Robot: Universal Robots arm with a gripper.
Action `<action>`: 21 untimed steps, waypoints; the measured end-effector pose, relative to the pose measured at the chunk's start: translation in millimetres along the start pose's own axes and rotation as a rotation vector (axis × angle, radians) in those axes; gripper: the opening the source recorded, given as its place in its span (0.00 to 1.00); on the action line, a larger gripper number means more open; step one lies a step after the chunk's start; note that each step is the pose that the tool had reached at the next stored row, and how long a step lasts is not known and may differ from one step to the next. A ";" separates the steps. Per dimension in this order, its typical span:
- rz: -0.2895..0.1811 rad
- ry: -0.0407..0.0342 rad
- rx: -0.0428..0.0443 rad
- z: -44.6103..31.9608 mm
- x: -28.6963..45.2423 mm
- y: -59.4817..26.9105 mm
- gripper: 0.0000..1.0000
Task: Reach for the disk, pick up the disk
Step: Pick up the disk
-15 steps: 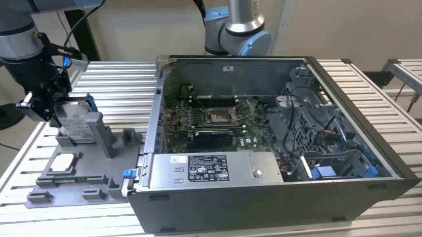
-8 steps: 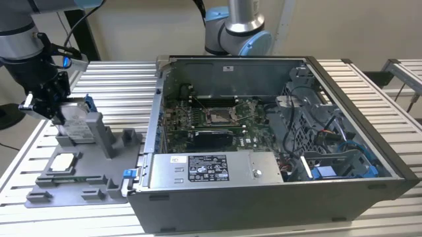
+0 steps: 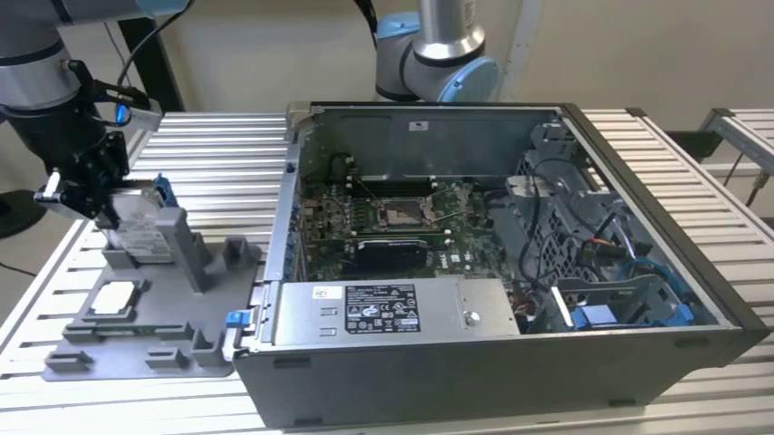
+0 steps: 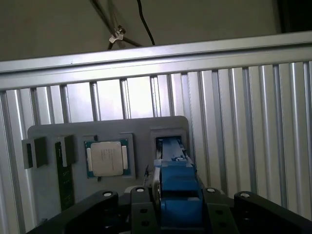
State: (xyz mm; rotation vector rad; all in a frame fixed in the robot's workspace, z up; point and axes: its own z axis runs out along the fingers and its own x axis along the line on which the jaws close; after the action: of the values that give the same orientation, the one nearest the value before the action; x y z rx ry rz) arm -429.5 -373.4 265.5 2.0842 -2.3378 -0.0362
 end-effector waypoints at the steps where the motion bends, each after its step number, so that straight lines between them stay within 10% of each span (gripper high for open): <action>1: 0.000 0.0000 0.0000 0.0 0.0 0.0 0.00; 14: 0.000 -0.0003 0.0004 0.2 0.0 0.0 0.00; 21: 0.000 0.0051 0.0007 -11.8 -0.1 0.2 0.00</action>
State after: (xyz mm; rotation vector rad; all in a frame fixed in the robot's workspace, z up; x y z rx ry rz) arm -429.5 -373.4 277.3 2.0819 -2.3353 -0.0301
